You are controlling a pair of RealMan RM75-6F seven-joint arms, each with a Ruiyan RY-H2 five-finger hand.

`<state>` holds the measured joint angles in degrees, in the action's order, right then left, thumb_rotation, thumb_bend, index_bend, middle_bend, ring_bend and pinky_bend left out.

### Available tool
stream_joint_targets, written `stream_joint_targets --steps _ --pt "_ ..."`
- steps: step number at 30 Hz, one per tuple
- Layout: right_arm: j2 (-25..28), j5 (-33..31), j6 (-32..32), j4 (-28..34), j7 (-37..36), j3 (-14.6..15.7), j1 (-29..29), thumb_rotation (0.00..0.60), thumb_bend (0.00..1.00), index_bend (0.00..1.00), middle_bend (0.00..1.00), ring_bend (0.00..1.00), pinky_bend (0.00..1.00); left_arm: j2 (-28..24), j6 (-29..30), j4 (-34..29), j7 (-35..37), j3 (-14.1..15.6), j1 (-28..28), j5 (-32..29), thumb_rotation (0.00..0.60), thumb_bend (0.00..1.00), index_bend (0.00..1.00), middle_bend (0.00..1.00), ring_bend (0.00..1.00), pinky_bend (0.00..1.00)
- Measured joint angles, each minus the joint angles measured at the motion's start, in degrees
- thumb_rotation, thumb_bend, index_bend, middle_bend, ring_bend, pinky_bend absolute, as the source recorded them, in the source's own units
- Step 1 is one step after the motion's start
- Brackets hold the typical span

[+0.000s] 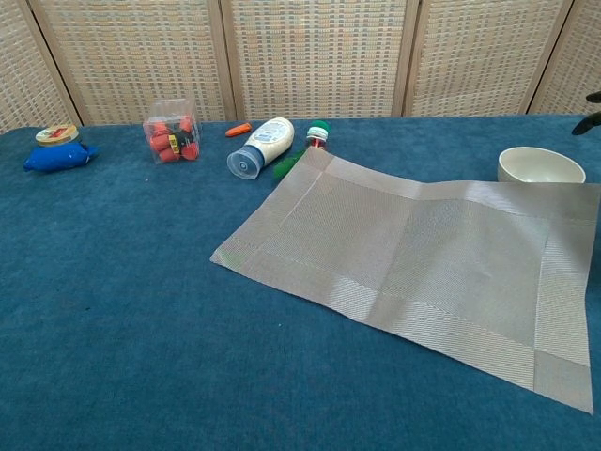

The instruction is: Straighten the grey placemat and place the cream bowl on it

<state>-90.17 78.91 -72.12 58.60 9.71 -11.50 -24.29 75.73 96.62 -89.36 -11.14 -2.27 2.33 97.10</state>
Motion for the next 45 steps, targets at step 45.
stream_joint_targets --steps 45 --pt "11.5 3.8 -15.3 19.8 -16.2 2.1 13.4 0.600 0.24 0.14 0.00 0.00 0.00 14.6 -35.2 6.4 -28.0 -12.0 28.9 -20.2 0.600 0.10 0.10 0.00 0.00 0.00"
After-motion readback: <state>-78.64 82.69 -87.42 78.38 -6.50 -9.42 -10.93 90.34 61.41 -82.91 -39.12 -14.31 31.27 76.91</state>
